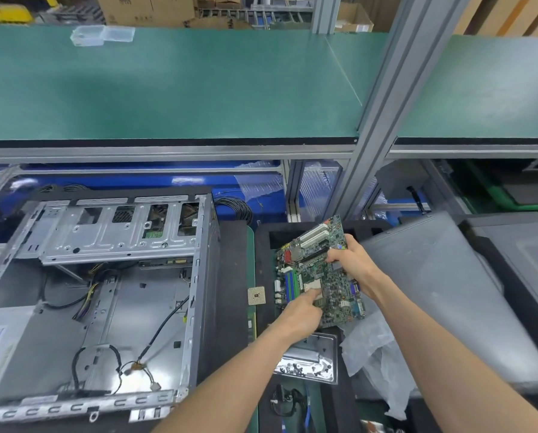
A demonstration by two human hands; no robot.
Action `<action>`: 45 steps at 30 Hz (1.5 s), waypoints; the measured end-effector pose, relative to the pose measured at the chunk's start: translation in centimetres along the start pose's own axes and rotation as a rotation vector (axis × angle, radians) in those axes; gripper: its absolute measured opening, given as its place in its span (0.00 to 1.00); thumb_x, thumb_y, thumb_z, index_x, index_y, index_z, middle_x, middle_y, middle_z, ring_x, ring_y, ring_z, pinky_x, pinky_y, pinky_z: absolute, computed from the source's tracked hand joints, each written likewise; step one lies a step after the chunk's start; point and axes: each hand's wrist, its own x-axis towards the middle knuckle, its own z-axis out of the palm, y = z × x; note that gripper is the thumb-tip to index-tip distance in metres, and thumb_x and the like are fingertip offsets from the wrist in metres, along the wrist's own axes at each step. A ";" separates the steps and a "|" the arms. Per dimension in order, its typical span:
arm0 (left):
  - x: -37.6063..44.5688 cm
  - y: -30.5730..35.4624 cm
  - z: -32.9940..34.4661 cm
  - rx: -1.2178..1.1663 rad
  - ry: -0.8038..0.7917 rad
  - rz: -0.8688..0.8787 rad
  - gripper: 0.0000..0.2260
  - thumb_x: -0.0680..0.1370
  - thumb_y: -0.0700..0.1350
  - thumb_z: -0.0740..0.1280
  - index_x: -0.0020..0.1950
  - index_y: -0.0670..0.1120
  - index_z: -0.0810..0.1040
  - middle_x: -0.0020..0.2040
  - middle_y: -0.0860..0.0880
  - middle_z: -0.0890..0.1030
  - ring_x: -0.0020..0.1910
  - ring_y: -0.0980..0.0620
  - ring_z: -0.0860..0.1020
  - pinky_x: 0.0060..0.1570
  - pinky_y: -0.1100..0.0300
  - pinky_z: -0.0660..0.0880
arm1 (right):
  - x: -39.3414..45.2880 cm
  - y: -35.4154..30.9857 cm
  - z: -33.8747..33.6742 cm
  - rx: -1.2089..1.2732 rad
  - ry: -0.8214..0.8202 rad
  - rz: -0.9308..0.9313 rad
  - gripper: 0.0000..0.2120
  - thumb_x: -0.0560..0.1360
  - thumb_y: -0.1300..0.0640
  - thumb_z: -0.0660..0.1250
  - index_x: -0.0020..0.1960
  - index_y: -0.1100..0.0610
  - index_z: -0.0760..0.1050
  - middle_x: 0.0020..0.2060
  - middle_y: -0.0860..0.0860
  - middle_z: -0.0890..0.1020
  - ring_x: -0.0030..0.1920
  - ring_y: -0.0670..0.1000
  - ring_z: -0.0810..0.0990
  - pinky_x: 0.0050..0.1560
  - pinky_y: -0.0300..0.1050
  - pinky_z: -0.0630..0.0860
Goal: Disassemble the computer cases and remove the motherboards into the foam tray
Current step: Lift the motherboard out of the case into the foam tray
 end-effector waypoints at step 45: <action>-26.9 -19.5 -27.3 0.785 0.611 0.153 0.12 0.81 0.50 0.64 0.62 0.53 0.81 0.65 0.51 0.78 0.66 0.48 0.71 0.65 0.49 0.69 | -20.3 -8.1 26.2 -0.691 0.028 -0.625 0.11 0.75 0.58 0.66 0.56 0.50 0.80 0.39 0.44 0.84 0.44 0.49 0.82 0.53 0.49 0.79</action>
